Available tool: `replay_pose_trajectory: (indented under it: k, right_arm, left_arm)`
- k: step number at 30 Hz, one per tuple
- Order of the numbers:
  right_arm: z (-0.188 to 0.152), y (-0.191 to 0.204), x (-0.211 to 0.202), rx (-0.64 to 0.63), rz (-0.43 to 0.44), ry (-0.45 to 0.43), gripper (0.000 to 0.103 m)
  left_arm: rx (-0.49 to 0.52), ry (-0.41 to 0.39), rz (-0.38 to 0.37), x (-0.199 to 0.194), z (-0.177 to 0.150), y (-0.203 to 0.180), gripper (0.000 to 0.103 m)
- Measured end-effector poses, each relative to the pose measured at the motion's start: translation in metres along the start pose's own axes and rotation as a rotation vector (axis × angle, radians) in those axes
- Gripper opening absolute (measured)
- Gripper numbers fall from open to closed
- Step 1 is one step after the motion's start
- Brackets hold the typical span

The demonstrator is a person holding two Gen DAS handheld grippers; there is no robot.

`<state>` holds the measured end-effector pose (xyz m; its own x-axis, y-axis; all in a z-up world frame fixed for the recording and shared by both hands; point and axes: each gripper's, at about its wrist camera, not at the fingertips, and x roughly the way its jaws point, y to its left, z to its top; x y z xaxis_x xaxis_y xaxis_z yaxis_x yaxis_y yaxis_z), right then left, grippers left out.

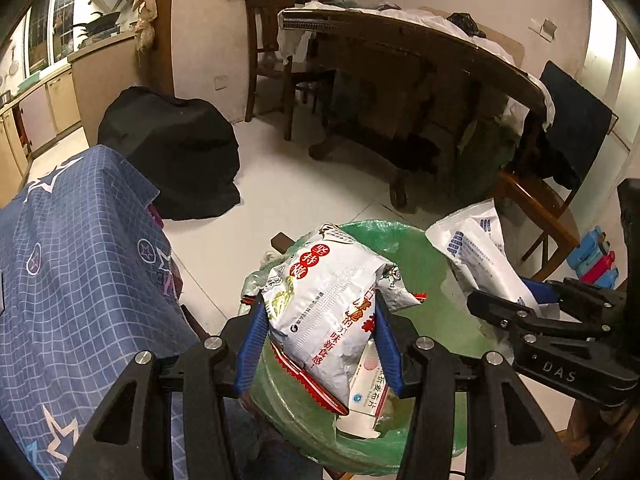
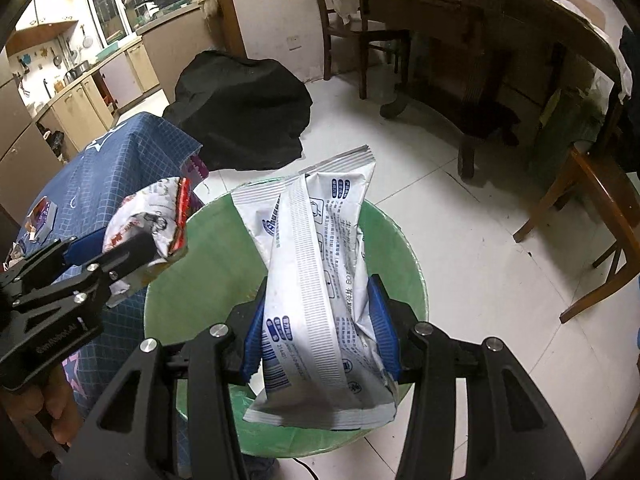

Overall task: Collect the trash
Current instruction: 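Open both tools to drop the snack bag and wrapper into the bin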

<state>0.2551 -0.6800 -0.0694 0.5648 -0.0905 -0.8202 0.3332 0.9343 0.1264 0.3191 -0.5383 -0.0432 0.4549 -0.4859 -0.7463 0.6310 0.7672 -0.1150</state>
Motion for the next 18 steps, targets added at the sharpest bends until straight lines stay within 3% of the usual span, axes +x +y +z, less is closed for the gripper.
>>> replay_pose_trajectory:
  k: [5,9,18]
  right_arm:
    - [0.001,-0.004,0.003,0.009,-0.004,0.004,0.049]
    - [0.0,-0.013,0.003,0.044,0.0,-0.013,0.054]
    - [-0.002,-0.015,0.003,0.057,0.012,-0.023,0.055]
  left_arm:
    - [0.004,0.015,0.003,0.004,-0.004,0.003,0.052]
    - [-0.001,0.019,0.023,0.009,-0.005,0.007,0.065]
    - [-0.02,0.018,0.043,0.009,-0.009,0.019,0.066]
